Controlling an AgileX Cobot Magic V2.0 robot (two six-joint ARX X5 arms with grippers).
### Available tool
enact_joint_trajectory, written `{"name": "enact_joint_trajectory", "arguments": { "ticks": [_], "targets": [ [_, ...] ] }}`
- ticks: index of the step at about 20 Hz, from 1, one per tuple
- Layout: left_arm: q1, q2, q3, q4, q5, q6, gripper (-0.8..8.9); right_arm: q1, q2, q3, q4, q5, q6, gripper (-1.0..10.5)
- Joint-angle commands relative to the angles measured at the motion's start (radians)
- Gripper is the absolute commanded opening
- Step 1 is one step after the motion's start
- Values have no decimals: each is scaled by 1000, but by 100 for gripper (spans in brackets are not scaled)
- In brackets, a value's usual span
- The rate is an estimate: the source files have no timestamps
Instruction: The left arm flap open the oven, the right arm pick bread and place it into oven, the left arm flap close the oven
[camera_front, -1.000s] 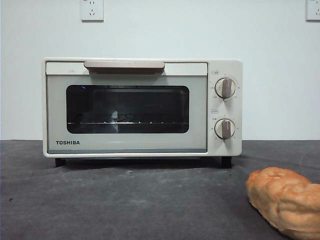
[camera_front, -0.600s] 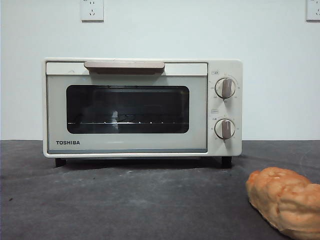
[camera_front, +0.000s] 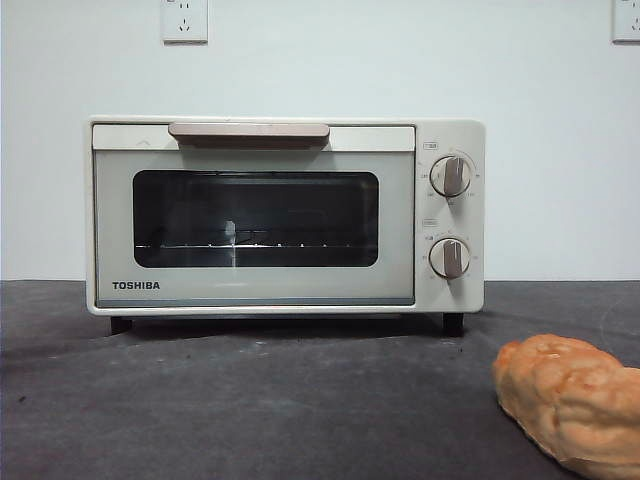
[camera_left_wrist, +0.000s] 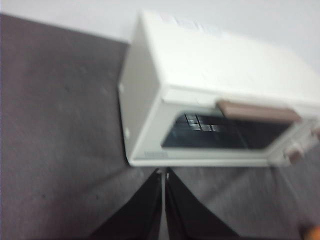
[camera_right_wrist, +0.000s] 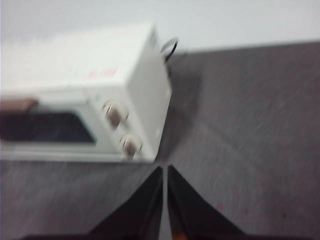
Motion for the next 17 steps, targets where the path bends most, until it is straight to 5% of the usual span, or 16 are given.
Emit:
{"name": "enact_joint_trajectory", "arguments": {
  "ticks": [1, 7, 14, 15, 17],
  "targets": [
    [0, 65, 66, -63, 63, 99, 16, 0, 77, 79, -105, -32, -93, 11],
    [-1, 151, 150, -200, 155, 176, 16, 0, 183, 167, -288, -68, -174, 11],
    [-1, 155, 162, -229, 161, 191, 16, 0, 194, 169, -311, -77, -177, 12],
    [-1, 155, 162, -229, 161, 191, 16, 0, 194, 169, -311, -77, -176, 32],
    [-1, 155, 162, -229, 161, 191, 16, 0, 194, 169, -311, -77, -161, 327]
  ]
}}
